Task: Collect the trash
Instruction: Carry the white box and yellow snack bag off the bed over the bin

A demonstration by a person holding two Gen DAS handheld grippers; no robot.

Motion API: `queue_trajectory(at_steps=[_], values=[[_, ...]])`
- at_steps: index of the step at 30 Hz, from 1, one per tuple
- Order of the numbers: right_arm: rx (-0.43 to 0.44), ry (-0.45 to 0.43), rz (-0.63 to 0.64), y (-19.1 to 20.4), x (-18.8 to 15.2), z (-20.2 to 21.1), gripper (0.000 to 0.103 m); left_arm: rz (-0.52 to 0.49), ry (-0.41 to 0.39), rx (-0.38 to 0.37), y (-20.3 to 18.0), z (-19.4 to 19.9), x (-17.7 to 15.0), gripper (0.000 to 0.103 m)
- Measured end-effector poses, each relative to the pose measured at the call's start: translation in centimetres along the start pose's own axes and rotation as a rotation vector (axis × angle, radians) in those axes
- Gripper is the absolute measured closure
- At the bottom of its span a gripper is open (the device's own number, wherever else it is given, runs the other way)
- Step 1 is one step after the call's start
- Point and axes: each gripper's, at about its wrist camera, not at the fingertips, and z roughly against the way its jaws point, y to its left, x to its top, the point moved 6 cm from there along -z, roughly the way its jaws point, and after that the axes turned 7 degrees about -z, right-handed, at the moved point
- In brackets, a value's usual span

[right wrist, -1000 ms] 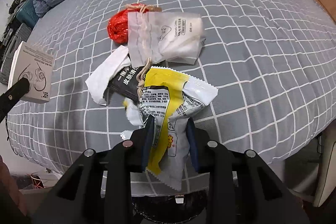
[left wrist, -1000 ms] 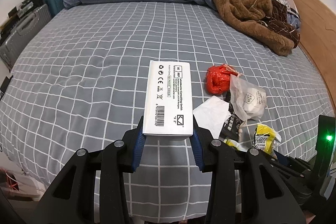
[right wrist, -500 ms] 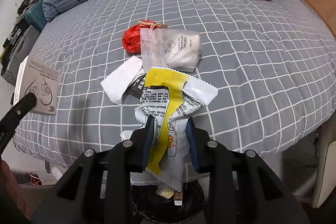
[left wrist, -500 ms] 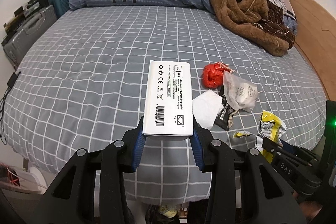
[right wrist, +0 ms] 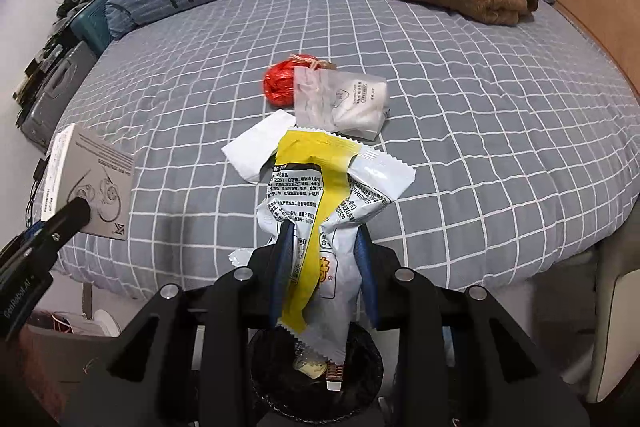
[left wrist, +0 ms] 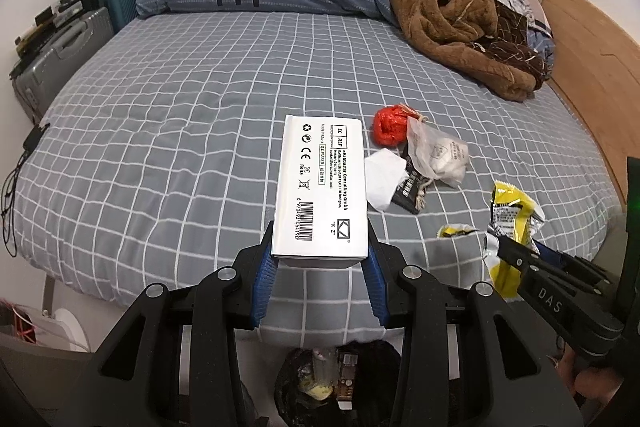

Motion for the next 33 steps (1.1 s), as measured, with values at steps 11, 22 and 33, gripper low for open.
queue_trajectory(at_steps=[11,22,33], values=[[0.023,-0.039,0.037,0.5,-2.6,3.4,0.074,0.000,-0.009,-0.020,-1.0,2.9,-3.4,0.064],[0.038,-0.055,0.065,0.6,-5.3,5.1,0.074,0.003,-0.007,-0.037,-1.6,4.5,-6.6,0.064],[0.047,-0.038,0.090,0.5,-8.8,5.3,0.074,0.017,0.015,-0.047,-1.5,5.2,-10.7,0.064]])
